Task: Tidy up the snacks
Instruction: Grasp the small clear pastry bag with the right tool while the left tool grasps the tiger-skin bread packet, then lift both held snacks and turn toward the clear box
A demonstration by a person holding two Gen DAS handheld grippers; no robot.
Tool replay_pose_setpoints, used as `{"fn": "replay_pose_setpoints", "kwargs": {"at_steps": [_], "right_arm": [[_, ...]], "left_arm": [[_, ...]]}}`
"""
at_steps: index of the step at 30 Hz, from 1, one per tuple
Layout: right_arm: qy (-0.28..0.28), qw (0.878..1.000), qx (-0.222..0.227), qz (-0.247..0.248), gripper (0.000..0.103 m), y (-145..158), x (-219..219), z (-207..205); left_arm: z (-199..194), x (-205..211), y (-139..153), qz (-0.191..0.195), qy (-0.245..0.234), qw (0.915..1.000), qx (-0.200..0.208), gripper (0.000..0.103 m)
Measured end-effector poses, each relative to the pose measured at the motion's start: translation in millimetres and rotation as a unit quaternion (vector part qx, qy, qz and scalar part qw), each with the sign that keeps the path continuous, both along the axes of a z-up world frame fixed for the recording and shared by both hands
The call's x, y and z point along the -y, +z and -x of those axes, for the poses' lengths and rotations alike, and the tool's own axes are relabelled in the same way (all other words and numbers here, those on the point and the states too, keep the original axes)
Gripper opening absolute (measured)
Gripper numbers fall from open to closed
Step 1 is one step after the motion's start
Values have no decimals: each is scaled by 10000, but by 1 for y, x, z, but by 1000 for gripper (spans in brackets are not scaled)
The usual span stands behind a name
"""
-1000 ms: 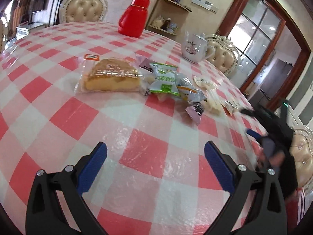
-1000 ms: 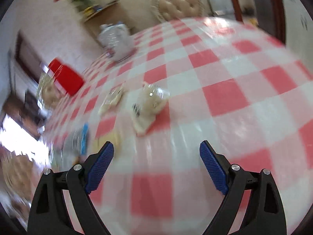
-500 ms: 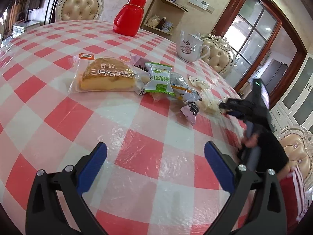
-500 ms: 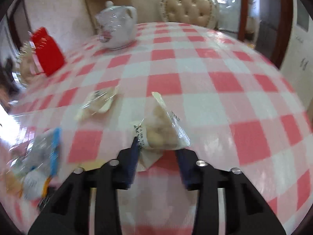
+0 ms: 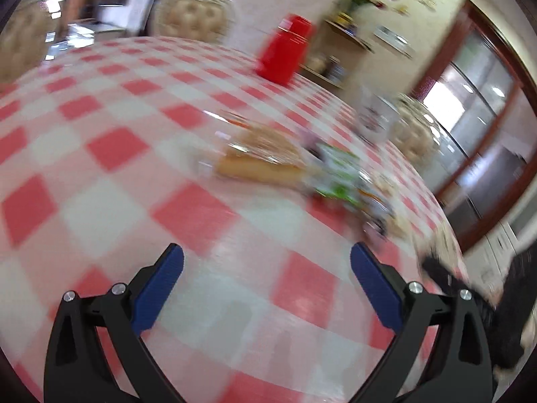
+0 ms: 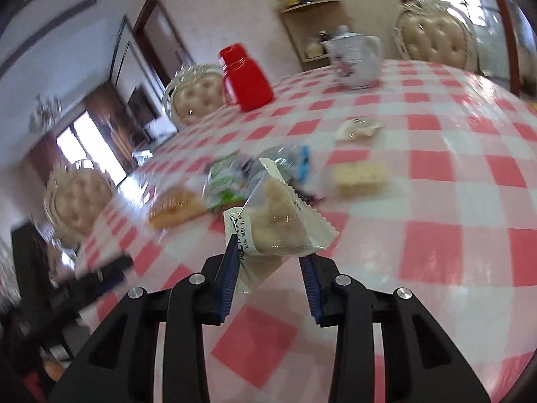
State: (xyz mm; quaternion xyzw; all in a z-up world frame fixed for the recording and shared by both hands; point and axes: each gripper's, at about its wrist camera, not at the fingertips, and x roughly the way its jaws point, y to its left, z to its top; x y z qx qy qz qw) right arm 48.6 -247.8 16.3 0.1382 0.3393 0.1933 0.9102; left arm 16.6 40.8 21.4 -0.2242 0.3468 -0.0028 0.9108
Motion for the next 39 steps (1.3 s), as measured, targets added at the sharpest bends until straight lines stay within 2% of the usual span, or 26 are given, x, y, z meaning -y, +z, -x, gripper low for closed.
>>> {"fn": "replay_pose_setpoints", "kwargs": {"at_steps": [3, 5, 6, 7, 8, 9, 11, 12, 15, 17, 20, 21, 22, 23, 24, 25, 26, 27, 29, 33, 39], "right_arm": [[67, 9998, 25, -171, 36, -1, 3, 1], [14, 9995, -62, -325, 36, -5, 11, -1], [-31, 9992, -95, -374, 36, -6, 14, -2], [-39, 9992, -100, -393, 36, -6, 15, -2], [-30, 9992, -95, -378, 36, -6, 15, -1], [-8, 9994, -88, -345, 36, -6, 14, -2], [4, 9994, -93, -330, 36, -6, 14, -3], [-8, 9993, -109, -345, 36, -7, 15, -4], [-67, 9990, -161, -420, 36, -9, 19, -5], [-143, 9985, -185, -488, 36, -11, 24, -6], [-177, 9981, -202, -561, 36, -12, 27, -6], [-165, 9981, -196, -554, 36, -11, 27, -6], [-156, 9983, -185, -533, 36, -11, 26, -6], [-154, 9984, -188, -515, 36, -11, 26, -6], [-159, 9983, -195, -528, 36, -11, 26, -6], [-174, 9982, -198, -532, 36, -11, 27, -6], [-190, 9982, -199, -538, 36, -11, 28, -6], [-206, 9981, -194, -542, 36, -11, 29, -5], [-208, 9982, -179, -537, 36, -11, 29, -5], [-176, 9980, -168, -588, 36, -11, 29, -5], [-47, 9977, -135, -668, 36, -10, 29, -5]], "left_arm": [[-7, -12, 3, -183, 270, 9994, -98, 100], [-24, -8, 8, -554, 72, 9982, -196, 101], [-36, -1, 12, -928, -246, 9949, -297, 101], [-49, 7, 16, -1324, -653, 9884, -368, 101], [-64, 17, 21, -1752, -1242, 9757, -433, 101], [-74, 24, 24, -2024, -1585, 9653, -455, 101], [-101, 38, 25, -2790, -2275, 9310, -601, 101], [-114, 39, 25, -2973, -2524, 9184, -665, 101], [-145, 42, 20, -3236, -3051, 8925, -749, 101], [-156, 45, 15, -3350, -3185, 8834, -770, 101], [-163, 52, -5, -3359, -3378, 8717, -1153, 101], [-159, 54, -12, -3345, -3388, 8706, -1241, 97], [-154, 53, -10, -3234, -3348, 8774, -1160, 79], [-148, 49, -7, -3002, -3320, 8868, -1154, 66], [-143, 45, -5, -2846, -3162, 8977, -1144, 47], [-134, 37, 0, -2463, -2959, 9156, -1161, 47], [-126, 33, 1, -2273, -2776, 9261, -1166, 47], [-114, 32, 1, -2229, -2596, 9321, -1191, 47], [-86, 37, 2, -2406, -2376, 9344, -1121, 47], [-45, 43, 3, -1923, -2010, 9557, -958, 47], [1, 44, 2, -1343, -1523, 9770, -658, 47]]}}
